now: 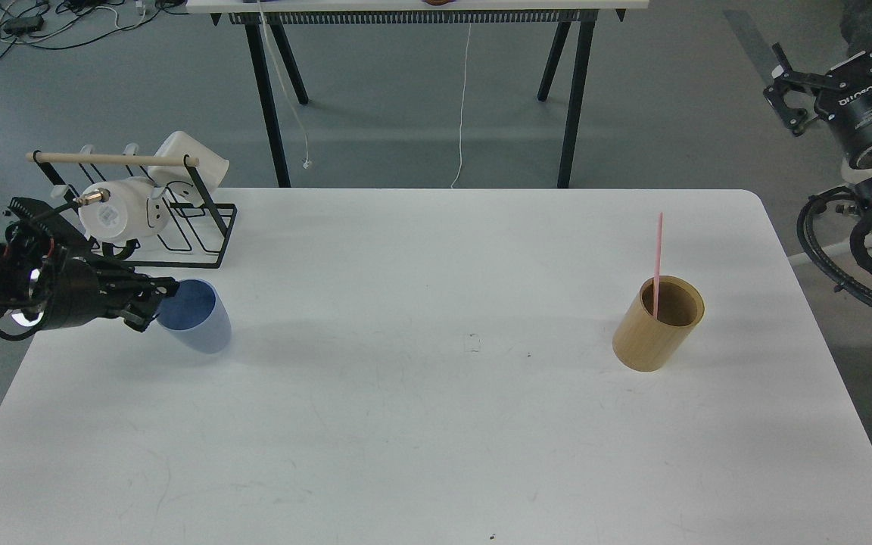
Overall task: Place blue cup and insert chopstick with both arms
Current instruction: 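Carry the blue cup toward the table center and set it down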
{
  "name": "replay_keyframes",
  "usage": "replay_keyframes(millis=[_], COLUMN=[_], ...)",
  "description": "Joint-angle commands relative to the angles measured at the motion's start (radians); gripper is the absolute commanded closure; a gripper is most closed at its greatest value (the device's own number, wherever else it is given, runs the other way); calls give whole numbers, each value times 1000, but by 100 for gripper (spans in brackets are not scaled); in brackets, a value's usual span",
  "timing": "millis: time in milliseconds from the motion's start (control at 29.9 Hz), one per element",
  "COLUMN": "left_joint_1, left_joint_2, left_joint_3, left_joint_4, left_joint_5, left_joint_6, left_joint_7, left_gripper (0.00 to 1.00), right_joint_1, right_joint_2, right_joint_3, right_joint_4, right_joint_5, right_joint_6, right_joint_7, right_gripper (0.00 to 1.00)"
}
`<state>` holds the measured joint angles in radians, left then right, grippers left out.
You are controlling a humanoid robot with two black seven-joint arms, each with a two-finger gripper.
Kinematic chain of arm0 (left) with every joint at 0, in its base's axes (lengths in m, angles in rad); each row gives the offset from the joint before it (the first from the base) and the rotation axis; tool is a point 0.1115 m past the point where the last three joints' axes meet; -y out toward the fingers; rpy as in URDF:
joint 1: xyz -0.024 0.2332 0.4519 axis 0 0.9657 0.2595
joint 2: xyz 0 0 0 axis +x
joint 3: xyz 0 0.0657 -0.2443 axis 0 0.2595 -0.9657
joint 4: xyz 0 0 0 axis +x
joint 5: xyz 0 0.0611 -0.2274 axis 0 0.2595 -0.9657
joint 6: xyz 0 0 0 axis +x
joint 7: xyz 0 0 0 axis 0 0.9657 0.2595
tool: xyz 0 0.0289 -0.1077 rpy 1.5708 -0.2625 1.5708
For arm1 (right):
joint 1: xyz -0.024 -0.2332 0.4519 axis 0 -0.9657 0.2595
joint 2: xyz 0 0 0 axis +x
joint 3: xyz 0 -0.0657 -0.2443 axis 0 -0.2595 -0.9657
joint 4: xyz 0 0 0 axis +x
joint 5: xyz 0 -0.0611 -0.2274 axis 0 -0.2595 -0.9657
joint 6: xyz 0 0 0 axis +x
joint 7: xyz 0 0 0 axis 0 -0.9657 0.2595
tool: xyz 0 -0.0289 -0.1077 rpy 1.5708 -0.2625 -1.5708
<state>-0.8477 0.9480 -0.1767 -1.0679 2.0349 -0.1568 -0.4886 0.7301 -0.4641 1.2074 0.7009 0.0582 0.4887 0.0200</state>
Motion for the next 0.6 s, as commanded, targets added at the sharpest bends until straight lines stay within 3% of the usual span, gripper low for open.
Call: replay_keyframes(millis=[0, 134, 267, 568], left_joint_1=[-53, -142, -224, -280], left_joint_2=[-5, -53, -233, -609], left_joint_3=[-1, -1, 5, 13], left_joint_4=[-78, -170, -187, -138], left_joint_5=[1, 7, 10, 99], left_joint_6=[-76, -219, -332, -332], left_joint_7=[0, 0, 0, 48], left_gripper=[100, 100, 100, 99], right_joint_1=[2, 44, 156, 167], right_joint_2=[-1, 1, -13, -16], right_joint_3=[0, -3, -11, -42], right_joint_4=[0, 2, -4, 0], right_joint_5=[0, -5, -17, -15], right_joint_6=[0, 0, 0, 0], right_joint_7=[0, 0, -5, -2], right_gripper=[1, 1, 1, 1])
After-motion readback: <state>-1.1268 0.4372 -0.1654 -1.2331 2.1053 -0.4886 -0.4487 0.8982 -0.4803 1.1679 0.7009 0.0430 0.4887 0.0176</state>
